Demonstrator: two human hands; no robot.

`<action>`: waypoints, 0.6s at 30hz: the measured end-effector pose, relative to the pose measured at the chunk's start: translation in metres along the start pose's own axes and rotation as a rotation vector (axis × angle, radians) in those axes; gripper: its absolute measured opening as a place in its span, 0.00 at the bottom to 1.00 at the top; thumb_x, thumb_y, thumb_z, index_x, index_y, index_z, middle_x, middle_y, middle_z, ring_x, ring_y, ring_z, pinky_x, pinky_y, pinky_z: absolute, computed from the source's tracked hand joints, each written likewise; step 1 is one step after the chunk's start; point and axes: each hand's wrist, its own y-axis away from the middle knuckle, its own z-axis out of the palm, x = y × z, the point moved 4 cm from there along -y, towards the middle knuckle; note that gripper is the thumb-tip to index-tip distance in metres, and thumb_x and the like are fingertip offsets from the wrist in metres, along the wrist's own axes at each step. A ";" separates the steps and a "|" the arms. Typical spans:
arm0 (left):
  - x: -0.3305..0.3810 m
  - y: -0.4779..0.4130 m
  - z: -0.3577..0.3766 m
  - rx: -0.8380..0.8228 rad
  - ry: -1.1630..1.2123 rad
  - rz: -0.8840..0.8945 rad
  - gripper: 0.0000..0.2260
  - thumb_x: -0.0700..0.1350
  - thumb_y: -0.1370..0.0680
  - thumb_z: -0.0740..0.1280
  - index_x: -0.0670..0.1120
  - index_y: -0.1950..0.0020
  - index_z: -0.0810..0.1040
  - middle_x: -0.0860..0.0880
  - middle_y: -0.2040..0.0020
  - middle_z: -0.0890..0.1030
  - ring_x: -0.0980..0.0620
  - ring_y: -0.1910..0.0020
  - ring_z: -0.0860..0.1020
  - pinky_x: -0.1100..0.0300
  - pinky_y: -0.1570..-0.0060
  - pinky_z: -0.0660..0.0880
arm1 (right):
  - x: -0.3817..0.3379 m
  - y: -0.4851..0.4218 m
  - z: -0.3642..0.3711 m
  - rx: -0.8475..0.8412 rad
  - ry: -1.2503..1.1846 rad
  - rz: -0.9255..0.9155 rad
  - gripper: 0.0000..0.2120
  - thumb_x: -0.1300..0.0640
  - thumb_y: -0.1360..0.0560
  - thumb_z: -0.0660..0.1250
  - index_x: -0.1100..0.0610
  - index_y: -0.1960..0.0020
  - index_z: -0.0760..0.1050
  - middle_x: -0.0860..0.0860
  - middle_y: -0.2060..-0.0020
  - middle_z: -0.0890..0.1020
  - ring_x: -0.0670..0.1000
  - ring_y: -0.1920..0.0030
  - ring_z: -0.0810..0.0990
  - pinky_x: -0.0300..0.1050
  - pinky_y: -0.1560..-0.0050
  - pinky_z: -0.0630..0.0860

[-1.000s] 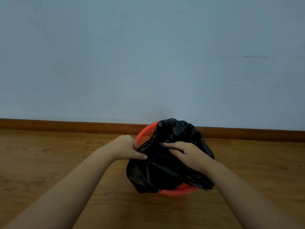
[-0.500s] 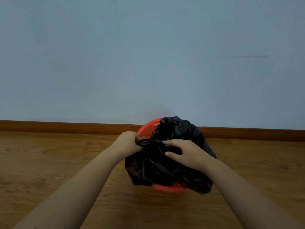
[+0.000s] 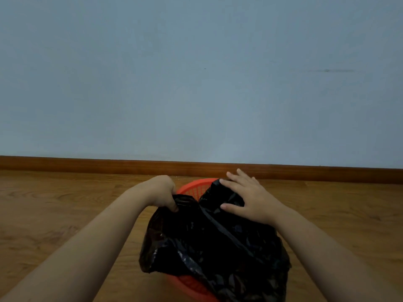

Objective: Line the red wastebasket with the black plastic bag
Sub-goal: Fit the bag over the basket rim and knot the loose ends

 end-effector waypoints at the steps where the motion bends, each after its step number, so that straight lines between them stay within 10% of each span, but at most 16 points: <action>1: 0.001 0.000 0.000 -0.009 -0.004 -0.001 0.10 0.49 0.31 0.72 0.42 0.62 0.80 0.50 0.69 0.75 0.53 0.69 0.73 0.65 0.74 0.68 | -0.001 0.001 0.006 -0.021 0.021 -0.007 0.33 0.36 0.28 0.58 0.43 0.28 0.51 0.48 0.25 0.49 0.47 0.27 0.40 0.54 0.29 0.40; 11: 0.000 0.006 0.003 -0.004 0.045 0.001 0.11 0.49 0.31 0.72 0.42 0.57 0.82 0.48 0.62 0.78 0.50 0.61 0.76 0.62 0.68 0.70 | -0.016 -0.006 0.021 0.093 0.341 -0.101 0.22 0.55 0.20 0.53 0.53 0.27 0.54 0.52 0.26 0.43 0.54 0.29 0.35 0.54 0.28 0.45; 18: -0.009 0.004 0.004 -0.014 0.137 0.015 0.08 0.49 0.32 0.73 0.45 0.62 0.81 0.50 0.65 0.79 0.52 0.62 0.76 0.64 0.69 0.71 | -0.003 -0.007 0.014 -0.001 0.211 -0.044 0.43 0.50 0.27 0.67 0.45 0.28 0.37 0.45 0.27 0.38 0.48 0.28 0.40 0.50 0.29 0.47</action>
